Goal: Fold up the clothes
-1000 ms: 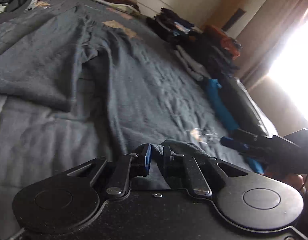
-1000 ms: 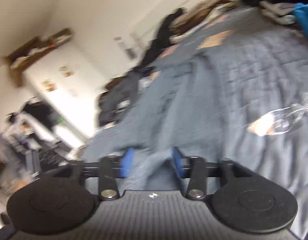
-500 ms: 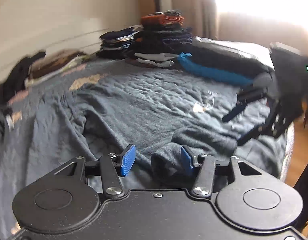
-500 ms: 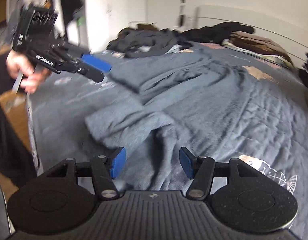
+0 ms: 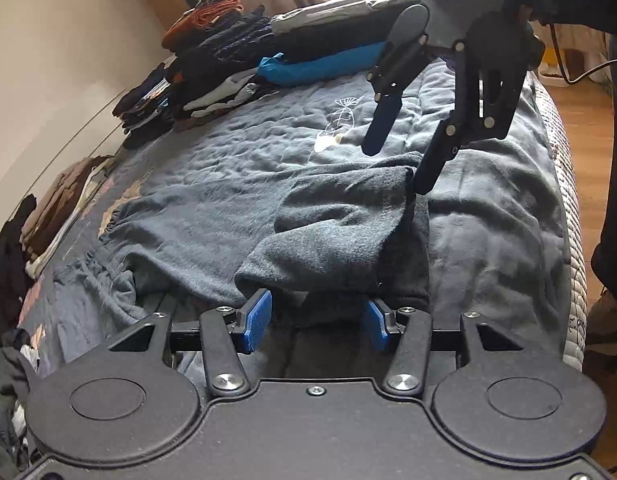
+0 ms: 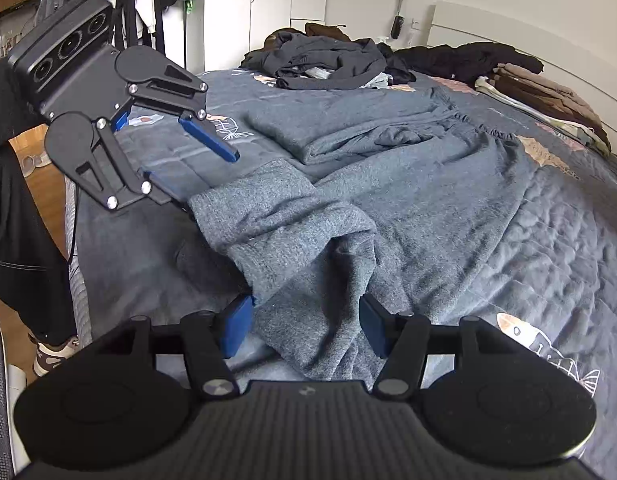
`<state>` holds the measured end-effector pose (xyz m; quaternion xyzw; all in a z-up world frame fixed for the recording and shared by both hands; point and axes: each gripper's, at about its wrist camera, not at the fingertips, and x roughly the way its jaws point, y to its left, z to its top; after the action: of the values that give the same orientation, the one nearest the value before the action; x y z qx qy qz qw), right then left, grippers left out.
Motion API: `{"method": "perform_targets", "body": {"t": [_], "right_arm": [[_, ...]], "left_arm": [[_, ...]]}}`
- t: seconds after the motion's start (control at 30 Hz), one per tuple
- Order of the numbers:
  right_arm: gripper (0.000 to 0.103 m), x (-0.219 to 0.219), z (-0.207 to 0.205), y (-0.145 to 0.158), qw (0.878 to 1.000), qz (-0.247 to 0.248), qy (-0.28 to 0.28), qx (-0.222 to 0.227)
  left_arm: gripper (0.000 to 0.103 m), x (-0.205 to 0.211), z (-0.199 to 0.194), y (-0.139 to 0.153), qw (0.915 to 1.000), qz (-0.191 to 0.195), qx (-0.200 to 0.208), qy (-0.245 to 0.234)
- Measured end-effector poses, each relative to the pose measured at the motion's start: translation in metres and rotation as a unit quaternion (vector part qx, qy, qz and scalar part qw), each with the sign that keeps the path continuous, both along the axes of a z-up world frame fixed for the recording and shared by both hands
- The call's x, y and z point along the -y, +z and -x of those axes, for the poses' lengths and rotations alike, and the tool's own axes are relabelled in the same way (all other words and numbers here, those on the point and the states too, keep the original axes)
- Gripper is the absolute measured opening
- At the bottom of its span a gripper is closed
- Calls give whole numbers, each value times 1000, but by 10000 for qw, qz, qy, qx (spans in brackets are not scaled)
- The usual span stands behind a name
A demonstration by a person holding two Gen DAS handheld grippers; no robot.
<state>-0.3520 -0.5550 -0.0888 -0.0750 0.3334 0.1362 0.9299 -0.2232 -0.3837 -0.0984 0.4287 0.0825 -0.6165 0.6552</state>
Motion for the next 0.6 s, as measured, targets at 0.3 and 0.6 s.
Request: {"method": "perform_targets", "body": {"t": [0.3, 0.6], "right_arm": [[58, 14, -5, 18, 9963, -694, -271, 436], [61, 32, -8, 31, 9926, -1029, -452, 458]], "left_arm": [[63, 10, -7, 19, 9967, 734, -311, 133], [15, 23, -39, 25, 9807, 936, -1582, 672]]}}
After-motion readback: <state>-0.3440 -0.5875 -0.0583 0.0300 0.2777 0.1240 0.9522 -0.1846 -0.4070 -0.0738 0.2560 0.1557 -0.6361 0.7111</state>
